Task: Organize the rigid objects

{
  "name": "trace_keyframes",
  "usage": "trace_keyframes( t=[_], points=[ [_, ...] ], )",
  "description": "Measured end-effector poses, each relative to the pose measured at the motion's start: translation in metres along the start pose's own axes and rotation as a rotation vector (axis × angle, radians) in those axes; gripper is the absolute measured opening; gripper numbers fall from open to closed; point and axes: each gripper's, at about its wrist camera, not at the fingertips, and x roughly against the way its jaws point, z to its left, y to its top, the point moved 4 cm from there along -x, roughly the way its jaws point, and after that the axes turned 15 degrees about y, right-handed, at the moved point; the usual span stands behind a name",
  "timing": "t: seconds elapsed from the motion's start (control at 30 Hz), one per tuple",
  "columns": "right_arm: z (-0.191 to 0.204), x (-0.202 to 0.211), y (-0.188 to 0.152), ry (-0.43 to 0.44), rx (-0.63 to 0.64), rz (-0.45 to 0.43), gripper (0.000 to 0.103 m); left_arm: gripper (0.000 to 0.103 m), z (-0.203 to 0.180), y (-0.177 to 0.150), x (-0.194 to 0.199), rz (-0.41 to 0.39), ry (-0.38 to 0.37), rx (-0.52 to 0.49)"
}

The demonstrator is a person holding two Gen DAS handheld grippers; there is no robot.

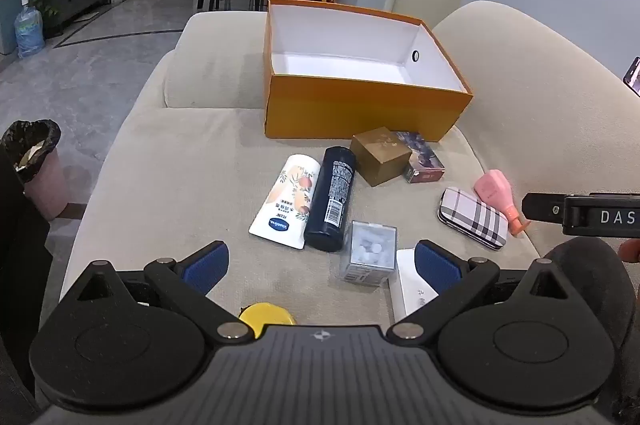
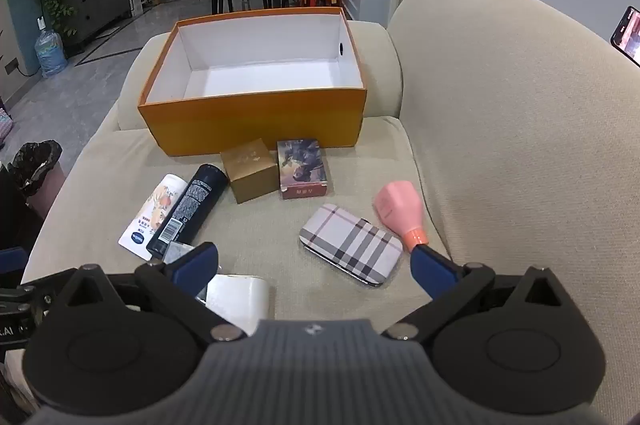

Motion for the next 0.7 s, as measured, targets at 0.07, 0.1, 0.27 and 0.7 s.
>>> trace_keyframes(
  t=[0.07,0.1,0.27,0.7],
  points=[
    [0.0004,0.0006,-0.0001,-0.002,0.003,0.002,0.1,0.103,-0.0001,0.0001,0.0,0.001,-0.003,0.003],
    [0.0007,0.0011,-0.0002,-0.003,0.004,0.001,0.1,0.103,-0.0002,0.0002,0.0,0.001,-0.002,0.004],
    [0.003,0.0027,-0.0007,-0.014,0.011,0.004,0.1,0.103,-0.0011,0.001,-0.0003,0.002,-0.004,0.007],
    [-0.0008,-0.0016,-0.0019,-0.02,0.008,0.019,0.1,0.103,0.0063,-0.0011,0.0013,0.003,-0.008,0.023]
  ],
)
